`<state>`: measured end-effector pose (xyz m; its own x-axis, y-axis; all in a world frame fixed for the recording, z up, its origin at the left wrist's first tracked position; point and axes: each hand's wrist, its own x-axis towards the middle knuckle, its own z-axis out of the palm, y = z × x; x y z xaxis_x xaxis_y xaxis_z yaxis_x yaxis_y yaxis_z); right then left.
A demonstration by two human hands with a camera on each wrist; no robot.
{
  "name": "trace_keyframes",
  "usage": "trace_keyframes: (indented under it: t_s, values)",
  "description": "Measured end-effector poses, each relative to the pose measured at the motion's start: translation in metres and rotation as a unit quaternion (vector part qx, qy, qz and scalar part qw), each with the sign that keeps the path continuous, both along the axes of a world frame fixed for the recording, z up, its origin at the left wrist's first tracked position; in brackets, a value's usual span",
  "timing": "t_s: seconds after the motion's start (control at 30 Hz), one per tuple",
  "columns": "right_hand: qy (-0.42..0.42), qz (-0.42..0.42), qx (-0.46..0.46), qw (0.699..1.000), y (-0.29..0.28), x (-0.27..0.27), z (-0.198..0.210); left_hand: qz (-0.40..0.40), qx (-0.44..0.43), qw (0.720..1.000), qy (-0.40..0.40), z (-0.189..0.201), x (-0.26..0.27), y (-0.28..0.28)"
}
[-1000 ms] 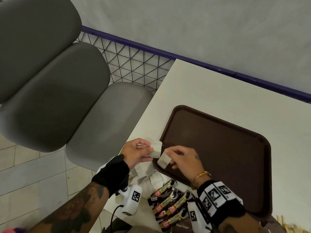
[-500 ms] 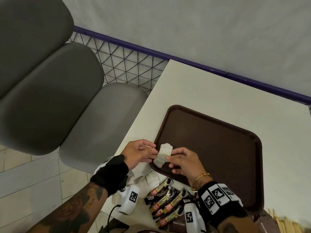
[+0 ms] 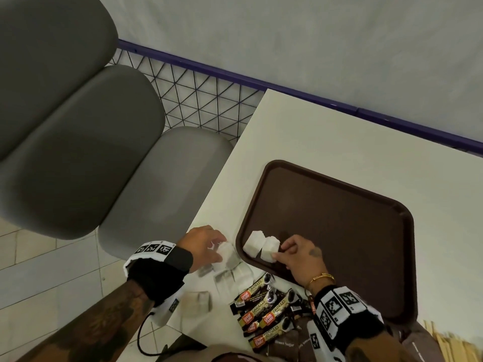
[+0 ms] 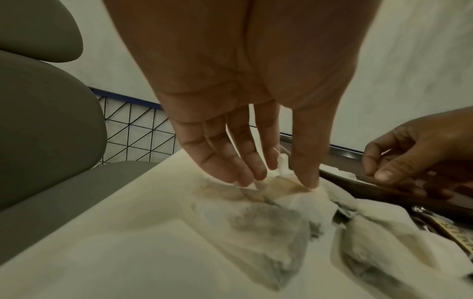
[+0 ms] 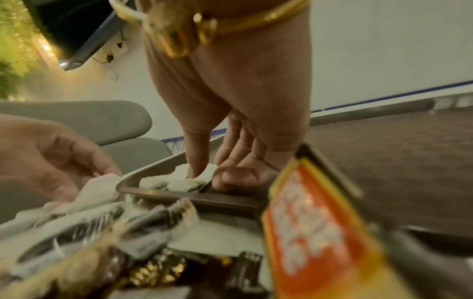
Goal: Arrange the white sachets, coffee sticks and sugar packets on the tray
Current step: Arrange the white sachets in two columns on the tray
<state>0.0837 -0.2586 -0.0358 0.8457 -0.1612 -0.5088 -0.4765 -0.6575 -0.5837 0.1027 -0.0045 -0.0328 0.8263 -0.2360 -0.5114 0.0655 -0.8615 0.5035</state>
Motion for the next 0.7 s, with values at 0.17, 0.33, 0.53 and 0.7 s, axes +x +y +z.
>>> trace_keyframes:
  t_s: [0.17, 0.33, 0.53, 0.7]
  values:
    - [-0.073, 0.14, -0.079, 0.984, 0.007, -0.007, 0.003, 0.026, 0.001, 1.0, -0.007, -0.002, -0.003, -0.004]
    - [-0.069, 0.24, -0.136, 0.959, 0.023, 0.001, 0.013, 0.044, -0.006, 0.999, -0.014, -0.001, -0.005, -0.005]
    - [-0.051, 0.295, -0.182, 0.937, 0.037, 0.011, 0.016, 0.052, -0.006, 0.999, -0.012, 0.0, -0.008, -0.004]
    - [-0.094, 0.266, -0.163, 0.945, 0.03, 0.009, 0.018, 0.061, -0.012, 0.998, -0.016, -0.002, -0.008, -0.003]
